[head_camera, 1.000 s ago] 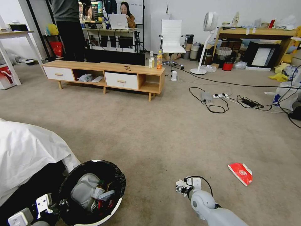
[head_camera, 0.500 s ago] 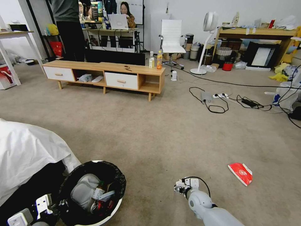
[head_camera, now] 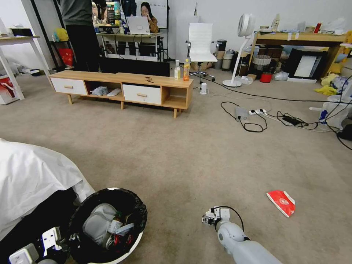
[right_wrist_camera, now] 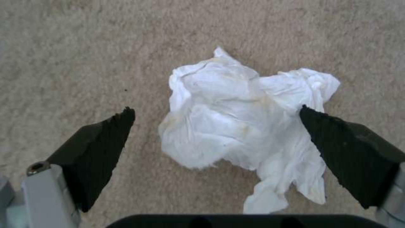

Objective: Pick up the trash bin and place the garbage on the floor into it.

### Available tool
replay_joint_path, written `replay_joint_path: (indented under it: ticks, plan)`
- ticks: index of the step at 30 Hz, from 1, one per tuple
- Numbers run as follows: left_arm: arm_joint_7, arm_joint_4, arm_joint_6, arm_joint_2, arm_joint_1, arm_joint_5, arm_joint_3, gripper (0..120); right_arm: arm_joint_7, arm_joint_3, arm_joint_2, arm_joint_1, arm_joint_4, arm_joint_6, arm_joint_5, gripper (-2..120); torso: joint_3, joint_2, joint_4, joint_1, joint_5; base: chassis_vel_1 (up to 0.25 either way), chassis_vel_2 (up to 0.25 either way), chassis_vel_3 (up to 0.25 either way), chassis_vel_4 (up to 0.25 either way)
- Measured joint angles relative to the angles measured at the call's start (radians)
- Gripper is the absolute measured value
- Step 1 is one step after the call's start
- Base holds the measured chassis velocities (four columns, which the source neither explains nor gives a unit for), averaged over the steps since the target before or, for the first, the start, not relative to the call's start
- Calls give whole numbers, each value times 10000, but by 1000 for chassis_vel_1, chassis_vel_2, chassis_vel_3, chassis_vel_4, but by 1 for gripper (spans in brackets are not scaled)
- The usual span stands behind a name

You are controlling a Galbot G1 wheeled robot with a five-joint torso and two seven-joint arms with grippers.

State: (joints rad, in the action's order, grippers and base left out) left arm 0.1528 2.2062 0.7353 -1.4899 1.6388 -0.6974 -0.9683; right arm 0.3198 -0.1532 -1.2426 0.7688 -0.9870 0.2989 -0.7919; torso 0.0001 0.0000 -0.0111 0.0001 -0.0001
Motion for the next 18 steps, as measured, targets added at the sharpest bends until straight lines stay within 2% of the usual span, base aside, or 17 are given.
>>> replay_joint_path:
  ticks: [9,14,16,17,18]
  plan:
    - [-6,-52,0,-17,-23,-2,-2,1,-75,3,-33,18,157,-58,210,99,0,0,-1,0,0,0,0,0,0]
    - [-7,-77,0,-22,-48,4,-1,1,-72,-10,8,63,113,-60,227,86,0,0,-1,0,0,0,0,0,0]
    - [-7,-83,0,-32,-54,15,0,1,-65,-32,73,126,31,-57,240,73,0,0,0,0,1,0,0,0,0]
    - [-7,-83,0,-32,-54,15,0,1,-65,-32,73,126,31,-57,240,73,0,0,0,0,1,0,0,0,0]
    - [-7,-86,0,-40,-56,29,6,1,-60,-38,105,160,-11,-52,245,68,-1,0,0,0,0,0,0,0,0]
